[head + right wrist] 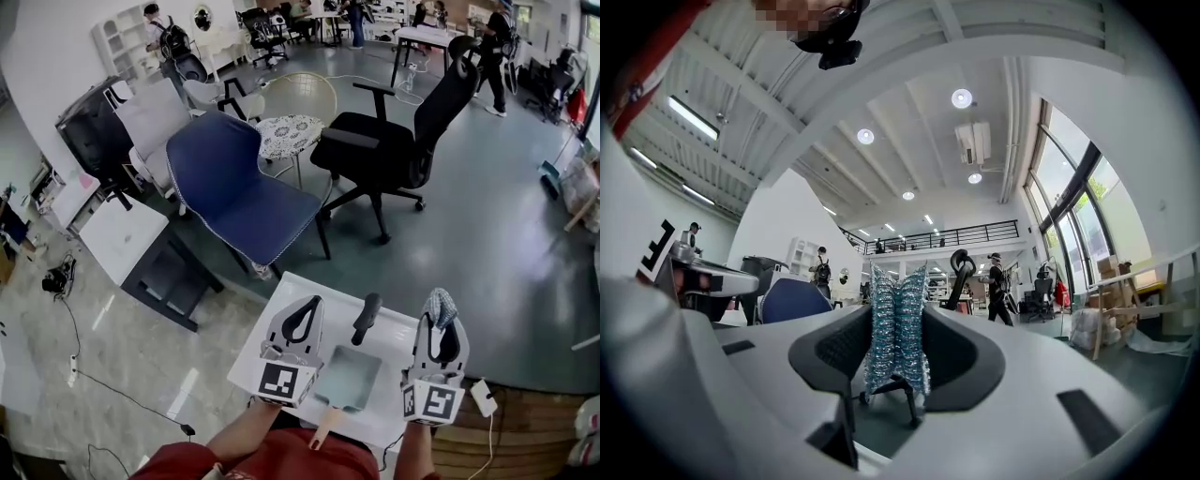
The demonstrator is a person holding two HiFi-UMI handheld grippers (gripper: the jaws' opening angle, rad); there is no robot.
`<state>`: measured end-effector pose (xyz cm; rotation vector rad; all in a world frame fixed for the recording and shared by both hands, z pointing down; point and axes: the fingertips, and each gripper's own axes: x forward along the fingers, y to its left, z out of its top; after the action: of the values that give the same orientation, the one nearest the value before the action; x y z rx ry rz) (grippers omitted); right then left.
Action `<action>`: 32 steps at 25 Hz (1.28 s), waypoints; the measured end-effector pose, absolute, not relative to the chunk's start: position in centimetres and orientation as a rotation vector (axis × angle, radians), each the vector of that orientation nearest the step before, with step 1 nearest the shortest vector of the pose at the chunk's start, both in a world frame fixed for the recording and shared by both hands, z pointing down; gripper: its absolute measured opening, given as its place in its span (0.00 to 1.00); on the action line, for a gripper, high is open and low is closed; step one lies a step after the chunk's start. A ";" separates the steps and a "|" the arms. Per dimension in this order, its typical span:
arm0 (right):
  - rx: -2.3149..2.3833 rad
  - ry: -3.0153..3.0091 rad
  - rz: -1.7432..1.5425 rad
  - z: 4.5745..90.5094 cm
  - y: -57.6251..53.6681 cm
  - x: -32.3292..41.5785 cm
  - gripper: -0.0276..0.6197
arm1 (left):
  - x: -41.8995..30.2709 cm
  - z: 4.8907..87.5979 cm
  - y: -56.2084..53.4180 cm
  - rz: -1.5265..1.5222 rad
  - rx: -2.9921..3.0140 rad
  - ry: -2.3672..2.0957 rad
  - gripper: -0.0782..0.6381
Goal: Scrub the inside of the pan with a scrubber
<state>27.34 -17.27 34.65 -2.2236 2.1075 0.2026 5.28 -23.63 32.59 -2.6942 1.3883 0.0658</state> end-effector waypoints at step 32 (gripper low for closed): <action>-2.094 2.578 0.010 45.8 -14.4 17.4 0.31 | 0.1 43.8 -21.3 -0.188 -2.810 1.450 0.13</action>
<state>17.36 -14.40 45.81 -2.0943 2.5782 0.0101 0.08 -21.27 43.80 -2.8101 1.4505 -0.1875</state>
